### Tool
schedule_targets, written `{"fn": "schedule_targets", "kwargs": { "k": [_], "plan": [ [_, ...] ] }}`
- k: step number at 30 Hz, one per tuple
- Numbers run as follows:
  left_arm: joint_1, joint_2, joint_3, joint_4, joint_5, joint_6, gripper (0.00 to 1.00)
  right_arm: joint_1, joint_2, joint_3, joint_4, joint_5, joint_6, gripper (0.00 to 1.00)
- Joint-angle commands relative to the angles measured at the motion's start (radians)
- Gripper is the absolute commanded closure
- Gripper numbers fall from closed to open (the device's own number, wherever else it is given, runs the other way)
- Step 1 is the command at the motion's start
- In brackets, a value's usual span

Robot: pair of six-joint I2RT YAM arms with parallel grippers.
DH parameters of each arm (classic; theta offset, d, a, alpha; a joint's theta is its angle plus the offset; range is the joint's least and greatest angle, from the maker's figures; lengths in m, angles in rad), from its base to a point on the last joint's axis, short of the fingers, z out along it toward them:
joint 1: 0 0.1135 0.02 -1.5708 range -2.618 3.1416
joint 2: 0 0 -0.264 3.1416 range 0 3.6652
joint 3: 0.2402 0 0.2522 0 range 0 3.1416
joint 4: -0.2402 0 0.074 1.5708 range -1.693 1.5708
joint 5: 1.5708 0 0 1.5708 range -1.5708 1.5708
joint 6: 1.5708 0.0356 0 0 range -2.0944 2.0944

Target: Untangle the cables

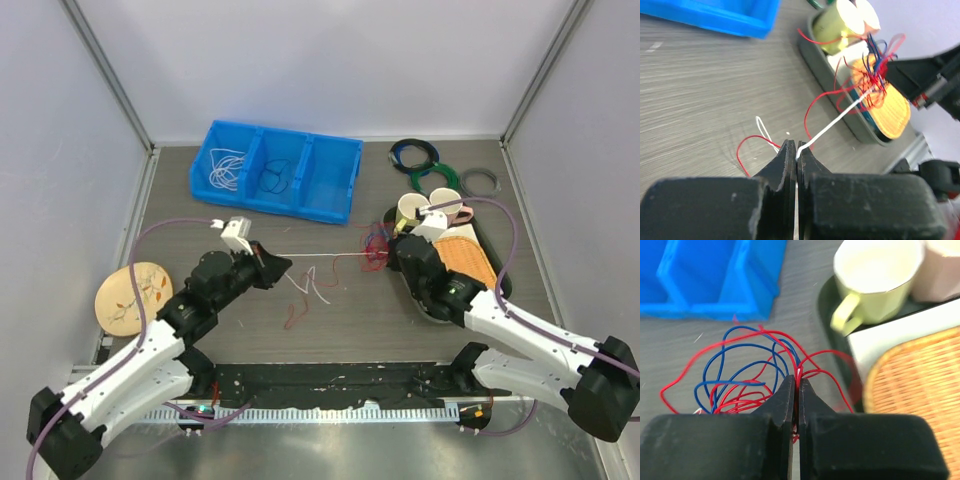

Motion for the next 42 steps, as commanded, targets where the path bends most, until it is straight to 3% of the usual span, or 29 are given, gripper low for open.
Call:
{"fn": "schedule_targets", "kwargs": {
  "k": [1,5,7,10,16,24,27,28,29,33,38,42],
  "plan": [
    [0.015,-0.140,0.069,-0.241,-0.395,0.011,1.00,-0.011,0.002,-0.017,-0.006,-0.101,-0.018,0.93],
    [0.017,-0.214,0.149,-0.398,-0.647,-0.004,1.00,-0.011,0.017,-0.041,0.019,-0.155,-0.021,0.91],
    [0.017,-0.232,0.204,-0.488,-0.758,-0.019,1.00,-0.013,0.042,-0.038,0.002,-0.140,-0.009,0.97],
    [0.019,-0.267,0.255,-0.548,-0.831,-0.038,1.00,-0.013,0.083,-0.030,-0.062,-0.105,0.034,0.98],
    [0.019,-0.306,0.329,-0.628,-0.960,-0.055,1.00,-0.016,0.114,-0.065,-0.148,-0.048,0.126,0.72],
    [0.019,-0.311,0.330,-0.585,-0.882,-0.021,1.00,-0.018,0.047,-0.094,-0.104,-0.115,0.113,0.70],
    [0.019,-0.298,0.321,-0.513,-0.802,0.020,1.00,-0.018,0.001,-0.125,0.021,-0.253,0.010,0.64],
    [0.019,-0.292,0.320,-0.493,-0.718,0.034,1.00,-0.015,-0.010,-0.149,0.070,-0.317,-0.025,0.64],
    [0.019,-0.285,0.323,-0.478,-0.684,0.052,1.00,-0.012,-0.021,-0.163,0.188,-0.455,-0.109,0.61],
    [0.019,-0.242,0.338,-0.436,-0.597,0.065,1.00,0.024,0.003,-0.180,0.393,-0.753,-0.241,0.43],
    [0.019,-0.194,0.353,-0.381,-0.501,0.074,1.00,0.134,0.225,-0.067,0.404,-0.754,-0.326,0.36],
    [0.019,-0.139,0.410,-0.367,-0.544,0.106,1.00,0.182,0.338,0.030,0.381,-0.691,-0.340,0.31]
  ]
}}
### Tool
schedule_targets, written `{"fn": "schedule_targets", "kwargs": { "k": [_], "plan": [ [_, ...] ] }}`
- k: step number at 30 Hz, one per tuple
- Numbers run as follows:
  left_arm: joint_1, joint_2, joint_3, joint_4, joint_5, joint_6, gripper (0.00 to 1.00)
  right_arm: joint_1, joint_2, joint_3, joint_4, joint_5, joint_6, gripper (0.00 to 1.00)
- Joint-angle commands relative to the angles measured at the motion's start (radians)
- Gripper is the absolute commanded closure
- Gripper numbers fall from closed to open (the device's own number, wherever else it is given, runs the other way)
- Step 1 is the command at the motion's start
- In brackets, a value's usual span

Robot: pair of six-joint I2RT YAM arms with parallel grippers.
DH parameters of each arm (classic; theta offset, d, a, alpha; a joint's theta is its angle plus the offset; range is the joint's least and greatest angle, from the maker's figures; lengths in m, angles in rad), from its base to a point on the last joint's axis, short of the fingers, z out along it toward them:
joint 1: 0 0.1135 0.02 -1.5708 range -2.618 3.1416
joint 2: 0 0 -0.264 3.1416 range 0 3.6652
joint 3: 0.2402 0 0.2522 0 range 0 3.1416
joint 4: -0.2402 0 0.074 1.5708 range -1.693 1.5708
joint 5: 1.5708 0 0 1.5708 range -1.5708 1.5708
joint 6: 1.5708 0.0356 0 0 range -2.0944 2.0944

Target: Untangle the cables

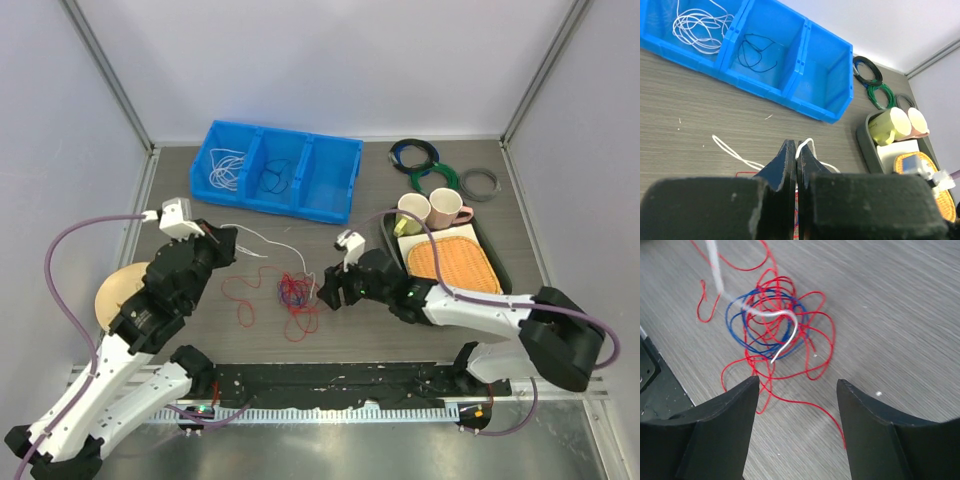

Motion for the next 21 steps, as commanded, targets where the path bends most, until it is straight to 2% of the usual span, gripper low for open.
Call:
{"fn": "schedule_targets", "kwargs": {
  "k": [1,7,10,14,17,21],
  "plan": [
    [0.002,0.072,0.118,0.090,-0.005,0.062,1.00,0.039,0.074,0.101,0.069,0.011,-0.060,0.29],
    [0.013,0.256,0.280,0.127,-0.125,0.203,1.00,0.040,0.030,0.076,0.095,0.103,-0.012,0.18],
    [0.071,0.368,0.387,0.133,-0.119,0.247,1.00,0.039,-0.015,0.064,0.073,0.109,-0.011,0.18],
    [0.238,0.492,0.518,0.135,-0.078,0.258,1.00,0.040,-0.063,0.043,0.058,0.144,-0.009,0.17],
    [0.322,0.572,0.586,0.193,-0.041,0.278,1.00,0.039,-0.090,0.026,0.044,0.190,-0.012,0.16],
    [0.364,0.701,0.693,0.218,-0.016,0.332,1.00,0.039,-0.112,0.018,0.021,0.241,-0.020,0.16]
  ]
}}
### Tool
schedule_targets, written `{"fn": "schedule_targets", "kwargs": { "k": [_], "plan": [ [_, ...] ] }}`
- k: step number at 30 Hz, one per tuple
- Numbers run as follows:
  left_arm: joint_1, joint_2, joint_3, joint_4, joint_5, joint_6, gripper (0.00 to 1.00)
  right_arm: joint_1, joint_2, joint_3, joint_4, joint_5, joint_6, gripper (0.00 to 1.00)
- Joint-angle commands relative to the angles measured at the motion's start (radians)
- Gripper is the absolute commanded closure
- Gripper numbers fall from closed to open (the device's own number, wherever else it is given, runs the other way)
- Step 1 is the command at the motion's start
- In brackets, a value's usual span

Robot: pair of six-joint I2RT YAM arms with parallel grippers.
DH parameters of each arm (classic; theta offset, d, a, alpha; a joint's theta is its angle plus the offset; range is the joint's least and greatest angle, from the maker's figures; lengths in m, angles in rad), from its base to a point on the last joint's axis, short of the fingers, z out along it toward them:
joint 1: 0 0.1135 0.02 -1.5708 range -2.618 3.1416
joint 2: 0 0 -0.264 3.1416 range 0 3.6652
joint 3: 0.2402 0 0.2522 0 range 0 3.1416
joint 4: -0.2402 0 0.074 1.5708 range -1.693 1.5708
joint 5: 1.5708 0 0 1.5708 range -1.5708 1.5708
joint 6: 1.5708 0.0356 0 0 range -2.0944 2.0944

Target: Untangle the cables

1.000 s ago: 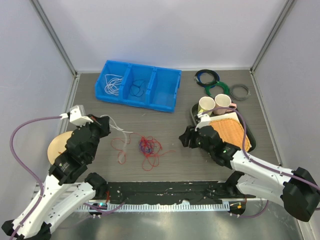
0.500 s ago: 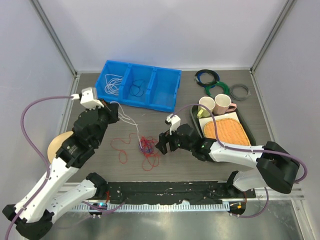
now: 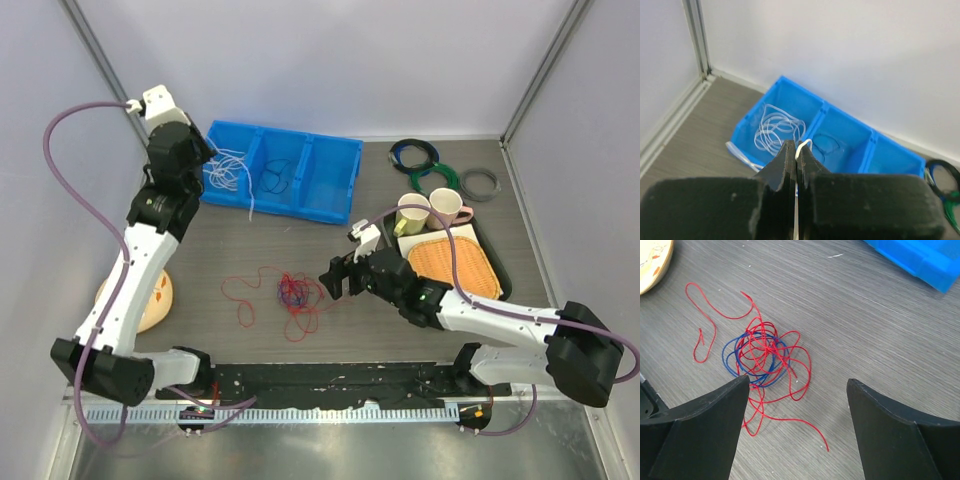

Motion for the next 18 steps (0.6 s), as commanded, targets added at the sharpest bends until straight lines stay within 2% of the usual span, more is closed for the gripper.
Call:
{"fn": "schedule_targets", "kwargs": {
  "k": [1,4,9,18],
  "plan": [
    [0.049,0.105,0.141,0.096,0.045,0.088,1.00,-0.001,-0.043,-0.014,0.007,0.086,-0.010,0.16],
    [0.086,0.221,0.247,0.078,0.053,0.124,1.00,-0.003,-0.055,-0.023,0.016,0.112,-0.024,0.16],
    [0.225,0.358,0.389,0.064,0.219,0.095,1.00,-0.001,-0.080,-0.051,0.066,0.167,-0.050,0.16],
    [0.333,0.499,0.497,0.115,0.306,0.119,1.00,-0.001,-0.117,-0.091,0.132,0.210,-0.093,0.16]
  ]
}}
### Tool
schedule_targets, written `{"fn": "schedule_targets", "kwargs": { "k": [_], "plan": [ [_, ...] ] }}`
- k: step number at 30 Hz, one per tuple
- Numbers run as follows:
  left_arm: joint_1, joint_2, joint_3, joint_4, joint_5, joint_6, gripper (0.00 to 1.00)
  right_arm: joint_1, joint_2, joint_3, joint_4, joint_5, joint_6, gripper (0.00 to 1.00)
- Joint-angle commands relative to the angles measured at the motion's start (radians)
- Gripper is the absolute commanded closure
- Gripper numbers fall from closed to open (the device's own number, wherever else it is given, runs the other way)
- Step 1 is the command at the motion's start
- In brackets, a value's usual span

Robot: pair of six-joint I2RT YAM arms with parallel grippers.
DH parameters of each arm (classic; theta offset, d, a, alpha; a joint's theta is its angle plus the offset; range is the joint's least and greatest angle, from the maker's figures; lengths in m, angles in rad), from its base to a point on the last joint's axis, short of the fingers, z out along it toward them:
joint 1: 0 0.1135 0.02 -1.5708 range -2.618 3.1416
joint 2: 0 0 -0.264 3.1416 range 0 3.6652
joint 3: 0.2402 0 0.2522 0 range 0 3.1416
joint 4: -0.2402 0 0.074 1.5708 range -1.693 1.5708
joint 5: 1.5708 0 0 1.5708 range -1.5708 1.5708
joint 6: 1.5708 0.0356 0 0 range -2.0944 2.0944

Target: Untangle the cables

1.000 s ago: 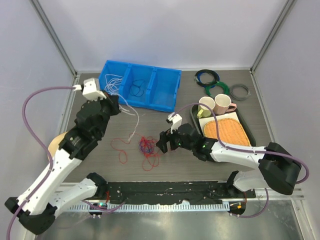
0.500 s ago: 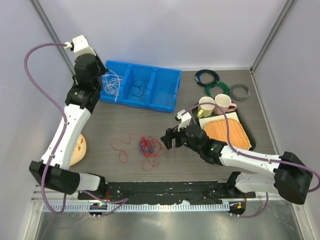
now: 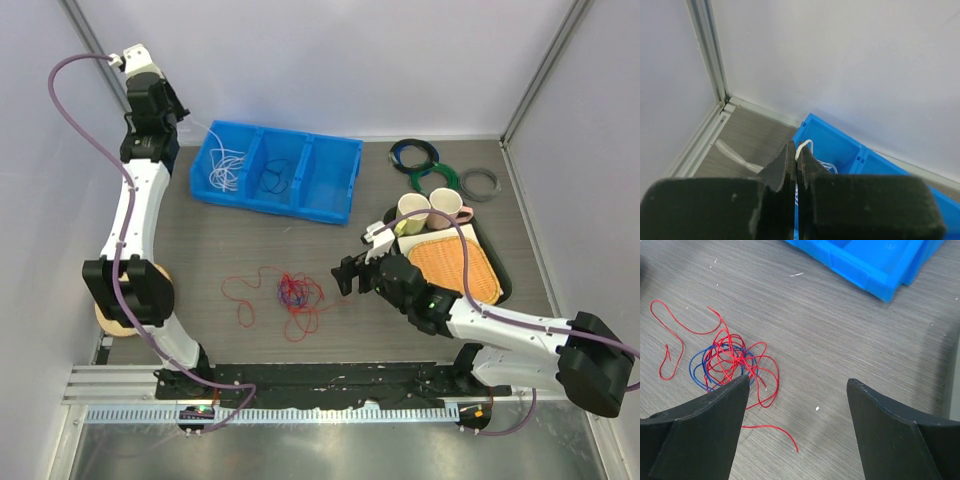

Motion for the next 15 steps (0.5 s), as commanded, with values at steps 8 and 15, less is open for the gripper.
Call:
{"fn": "schedule_targets", "kwargs": {
  "k": [8,15],
  "plan": [
    [0.074,0.134,0.091,0.112,0.209,0.015,1.00,-0.001,-0.003,-0.008,0.116,0.083,-0.054,0.16],
    [0.080,0.228,0.079,0.151,0.255,0.017,1.00,-0.003,0.022,-0.005,0.110,0.097,-0.059,0.16]
  ]
}}
